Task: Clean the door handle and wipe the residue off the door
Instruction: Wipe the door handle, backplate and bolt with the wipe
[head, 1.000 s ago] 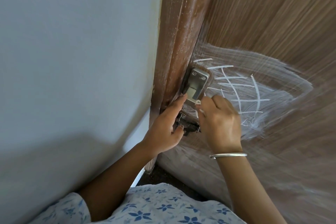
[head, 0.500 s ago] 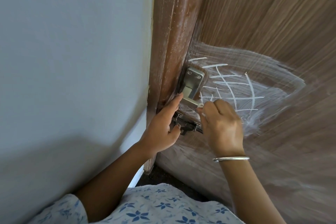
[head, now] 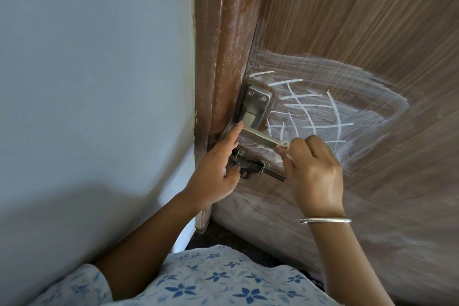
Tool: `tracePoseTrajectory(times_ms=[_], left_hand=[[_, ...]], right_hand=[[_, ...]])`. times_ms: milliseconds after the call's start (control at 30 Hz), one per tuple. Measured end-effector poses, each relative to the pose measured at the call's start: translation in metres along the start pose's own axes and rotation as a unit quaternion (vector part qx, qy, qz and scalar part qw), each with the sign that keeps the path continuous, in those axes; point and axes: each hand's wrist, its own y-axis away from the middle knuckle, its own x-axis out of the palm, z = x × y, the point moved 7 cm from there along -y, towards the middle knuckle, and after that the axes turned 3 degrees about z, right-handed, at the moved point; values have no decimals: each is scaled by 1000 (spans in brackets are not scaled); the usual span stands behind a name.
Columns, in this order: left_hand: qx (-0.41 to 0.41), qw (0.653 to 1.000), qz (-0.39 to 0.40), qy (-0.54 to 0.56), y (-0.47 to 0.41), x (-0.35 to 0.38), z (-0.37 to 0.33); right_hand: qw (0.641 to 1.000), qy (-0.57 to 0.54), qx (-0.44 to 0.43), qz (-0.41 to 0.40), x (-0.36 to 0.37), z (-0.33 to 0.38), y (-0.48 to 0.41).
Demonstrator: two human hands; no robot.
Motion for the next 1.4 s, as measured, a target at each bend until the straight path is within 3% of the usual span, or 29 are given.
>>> tracePoseTrajectory(times_ms=[367, 533, 600, 700, 800, 867, 1000, 1167, 1333, 1400], left_hand=[[4, 1000, 2, -4, 0, 2, -4], [2, 1000, 2, -9, 1, 1, -3], [6, 1000, 1, -11, 1, 1, -4], [3, 1000, 1, -3, 1, 2, -3], [-4, 1000, 4, 3, 0, 4, -2], [-12, 1000, 1, 9, -1, 4, -2], [-26, 1000, -3, 12, -1, 3, -7], [-30, 999, 1, 13, -1, 2, -6], [-21, 1000, -6, 17, 0, 1, -9], [-21, 1000, -6, 20, 0, 1, -8]], right_hand=[[999, -13, 23, -39, 0, -16, 17], [986, -92, 133, -45, -2, -43, 25], [950, -183, 247, -48, 0, -61, 36], [853, -332, 400, -52, 12, -77, 56], [784, -412, 462, -39, 27, -74, 63], [761, -441, 474, -41, 33, -66, 60], [767, -459, 446, -46, 38, -51, 51], [753, -453, 477, -33, 41, -48, 60], [807, -424, 407, -54, 24, -45, 39], [803, -419, 422, -36, 29, -44, 41]])
